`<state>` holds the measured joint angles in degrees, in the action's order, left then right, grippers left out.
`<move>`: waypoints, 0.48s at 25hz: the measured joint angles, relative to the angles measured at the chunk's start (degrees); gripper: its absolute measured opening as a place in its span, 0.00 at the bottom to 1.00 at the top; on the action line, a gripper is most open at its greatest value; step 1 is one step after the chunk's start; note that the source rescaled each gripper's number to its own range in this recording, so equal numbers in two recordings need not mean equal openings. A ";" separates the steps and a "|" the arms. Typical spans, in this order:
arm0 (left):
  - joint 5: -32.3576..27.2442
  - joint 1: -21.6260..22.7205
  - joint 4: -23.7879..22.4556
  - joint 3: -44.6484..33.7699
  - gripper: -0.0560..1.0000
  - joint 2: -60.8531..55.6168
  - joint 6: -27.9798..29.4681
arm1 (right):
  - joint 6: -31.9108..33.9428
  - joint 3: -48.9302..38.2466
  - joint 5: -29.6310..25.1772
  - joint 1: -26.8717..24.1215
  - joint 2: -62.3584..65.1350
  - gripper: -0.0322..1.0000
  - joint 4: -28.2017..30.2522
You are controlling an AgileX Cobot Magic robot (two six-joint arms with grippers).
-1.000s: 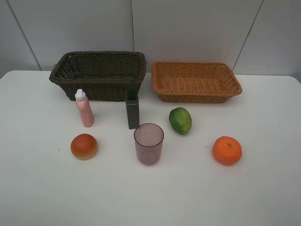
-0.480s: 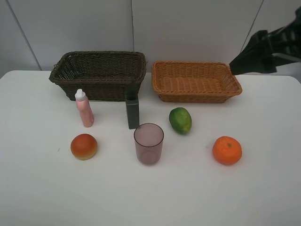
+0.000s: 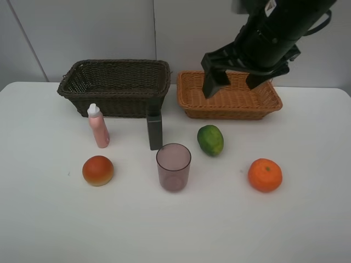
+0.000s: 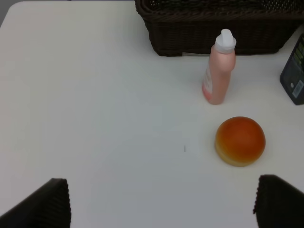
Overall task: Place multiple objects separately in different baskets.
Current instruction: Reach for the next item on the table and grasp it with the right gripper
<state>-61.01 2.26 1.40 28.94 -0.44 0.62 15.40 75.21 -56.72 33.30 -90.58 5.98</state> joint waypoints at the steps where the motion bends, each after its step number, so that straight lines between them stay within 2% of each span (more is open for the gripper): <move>1: 0.00 0.00 0.00 0.00 1.00 0.00 0.00 | 1.29 1.51 -1.00 0.00 -1.81 0.94 0.56; 6: 0.00 0.00 0.00 0.00 1.00 0.00 0.00 | 4.21 4.45 -4.91 0.00 -8.81 0.94 2.64; 12: 0.00 0.00 0.00 0.00 1.00 0.00 0.00 | 4.62 4.51 -4.60 0.00 -14.07 0.94 3.04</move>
<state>-61.01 2.26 1.40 28.94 -0.44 0.62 20.02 79.71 -61.32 33.30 -104.65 9.02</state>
